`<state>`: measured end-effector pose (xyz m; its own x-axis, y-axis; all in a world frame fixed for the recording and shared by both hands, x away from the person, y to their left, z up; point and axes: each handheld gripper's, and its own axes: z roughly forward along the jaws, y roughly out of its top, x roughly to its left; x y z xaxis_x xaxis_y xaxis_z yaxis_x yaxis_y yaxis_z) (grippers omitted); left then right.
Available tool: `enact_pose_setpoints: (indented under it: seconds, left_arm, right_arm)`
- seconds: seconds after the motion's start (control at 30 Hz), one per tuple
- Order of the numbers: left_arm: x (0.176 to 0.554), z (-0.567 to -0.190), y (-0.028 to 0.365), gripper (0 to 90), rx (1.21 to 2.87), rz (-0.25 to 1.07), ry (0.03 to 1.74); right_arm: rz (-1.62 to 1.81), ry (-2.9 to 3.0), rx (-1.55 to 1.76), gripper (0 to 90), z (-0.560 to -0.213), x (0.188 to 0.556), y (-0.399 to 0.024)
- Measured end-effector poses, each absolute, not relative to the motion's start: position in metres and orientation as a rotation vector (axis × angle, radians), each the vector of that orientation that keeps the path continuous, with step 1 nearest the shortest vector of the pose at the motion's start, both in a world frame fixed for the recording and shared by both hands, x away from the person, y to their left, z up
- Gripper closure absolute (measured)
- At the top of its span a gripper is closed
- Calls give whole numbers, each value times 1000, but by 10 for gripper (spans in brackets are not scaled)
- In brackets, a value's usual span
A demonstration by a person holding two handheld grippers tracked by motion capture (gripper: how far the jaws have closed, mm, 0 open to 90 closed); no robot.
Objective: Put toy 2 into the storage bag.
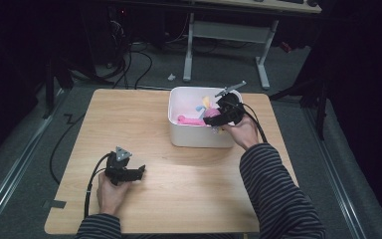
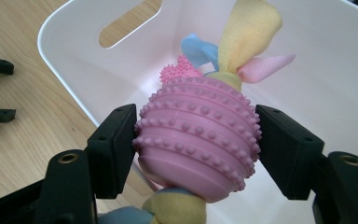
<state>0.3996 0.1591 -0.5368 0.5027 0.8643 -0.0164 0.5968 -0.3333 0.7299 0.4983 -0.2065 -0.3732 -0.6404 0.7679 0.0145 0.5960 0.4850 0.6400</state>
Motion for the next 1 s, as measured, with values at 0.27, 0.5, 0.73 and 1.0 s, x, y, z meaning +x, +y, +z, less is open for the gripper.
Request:
enact_pose_setpoints:
  seconds: [0.27,0.5,0.73,1.0]
  left_arm:
    - [400,-537,159,157,2057,497,1193]
    - [400,-537,159,157,2058,498,1193]
    - [400,-537,159,158,2057,497,1193]
    - [400,-537,159,158,2057,498,1193]
  right_arm:
    - [904,2462,1151,315,-375,497,-205]
    - [996,2403,1169,289,-367,489,-214]
    - [1013,2339,1172,315,-363,474,-230]
    - [1039,2277,1193,334,-362,449,-258]
